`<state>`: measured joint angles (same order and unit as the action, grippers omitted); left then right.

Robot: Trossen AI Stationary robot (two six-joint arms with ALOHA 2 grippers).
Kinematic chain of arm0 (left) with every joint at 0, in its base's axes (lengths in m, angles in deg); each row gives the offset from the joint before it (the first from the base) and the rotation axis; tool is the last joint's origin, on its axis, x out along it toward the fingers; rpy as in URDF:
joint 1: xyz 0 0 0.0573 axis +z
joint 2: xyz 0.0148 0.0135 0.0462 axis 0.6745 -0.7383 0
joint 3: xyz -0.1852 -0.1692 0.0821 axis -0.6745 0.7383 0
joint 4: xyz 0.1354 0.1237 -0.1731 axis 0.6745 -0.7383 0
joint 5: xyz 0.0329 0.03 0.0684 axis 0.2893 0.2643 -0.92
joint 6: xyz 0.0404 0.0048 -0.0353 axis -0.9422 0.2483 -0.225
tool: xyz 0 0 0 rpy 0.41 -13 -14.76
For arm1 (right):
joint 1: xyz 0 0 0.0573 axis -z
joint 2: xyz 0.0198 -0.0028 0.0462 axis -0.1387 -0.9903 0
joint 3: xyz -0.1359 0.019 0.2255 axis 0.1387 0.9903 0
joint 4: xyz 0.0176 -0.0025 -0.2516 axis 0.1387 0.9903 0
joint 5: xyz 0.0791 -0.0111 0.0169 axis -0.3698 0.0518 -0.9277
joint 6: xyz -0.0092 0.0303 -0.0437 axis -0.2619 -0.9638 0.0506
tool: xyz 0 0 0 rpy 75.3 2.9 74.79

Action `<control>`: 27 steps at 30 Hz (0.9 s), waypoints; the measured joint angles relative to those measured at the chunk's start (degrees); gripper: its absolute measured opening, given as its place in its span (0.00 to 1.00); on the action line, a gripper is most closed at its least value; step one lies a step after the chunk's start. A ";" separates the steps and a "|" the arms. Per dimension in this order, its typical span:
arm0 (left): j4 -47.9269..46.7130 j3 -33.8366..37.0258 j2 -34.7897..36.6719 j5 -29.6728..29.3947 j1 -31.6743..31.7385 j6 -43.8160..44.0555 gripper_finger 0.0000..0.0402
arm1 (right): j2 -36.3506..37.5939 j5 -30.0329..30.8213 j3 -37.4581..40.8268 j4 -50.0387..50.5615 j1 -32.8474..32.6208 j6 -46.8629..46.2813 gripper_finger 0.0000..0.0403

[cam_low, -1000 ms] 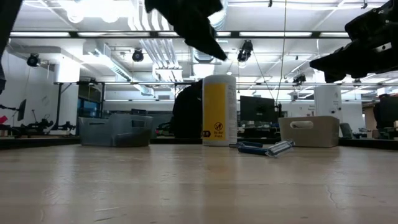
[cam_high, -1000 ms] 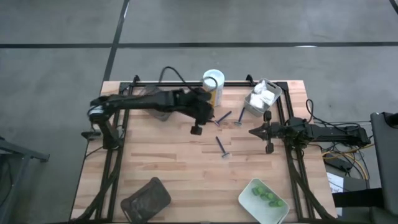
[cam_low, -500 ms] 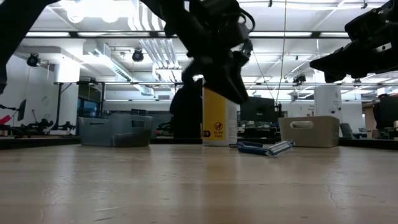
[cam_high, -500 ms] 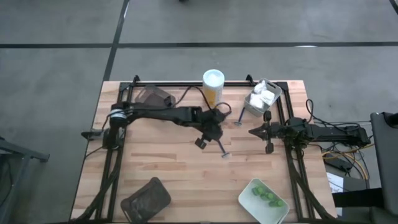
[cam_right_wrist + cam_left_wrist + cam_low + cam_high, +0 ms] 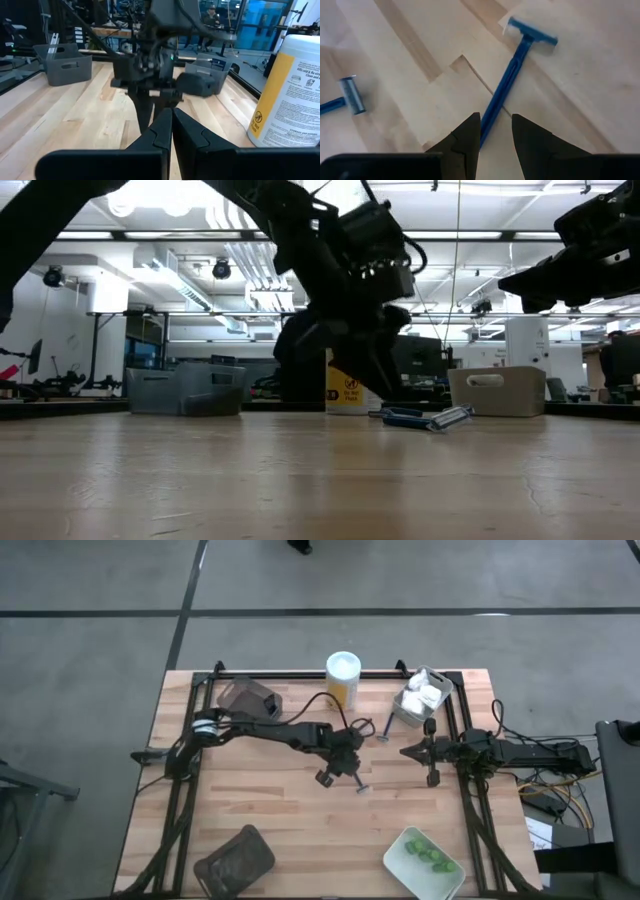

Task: Pick & Place Travel size toiletries
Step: Put the blue razor into the bottom black bin

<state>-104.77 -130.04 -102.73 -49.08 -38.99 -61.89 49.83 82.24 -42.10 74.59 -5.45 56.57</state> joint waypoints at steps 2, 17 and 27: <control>1.36 0.02 -0.78 -0.99 0.00 -1.38 0.29 | 0.00 0.02 0.00 -0.02 0.02 0.01 0.02; 4.58 0.42 -1.39 -2.53 0.17 -2.14 0.29 | -0.26 0.01 0.00 -0.02 0.00 0.00 0.02; 4.62 0.44 -4.16 -0.31 0.31 -1.94 0.29 | -0.28 0.00 0.00 -0.02 0.00 0.00 0.02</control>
<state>-100.15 -129.60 -106.90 -49.39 -38.68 -63.83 49.55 82.24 -42.10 74.57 -5.45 56.57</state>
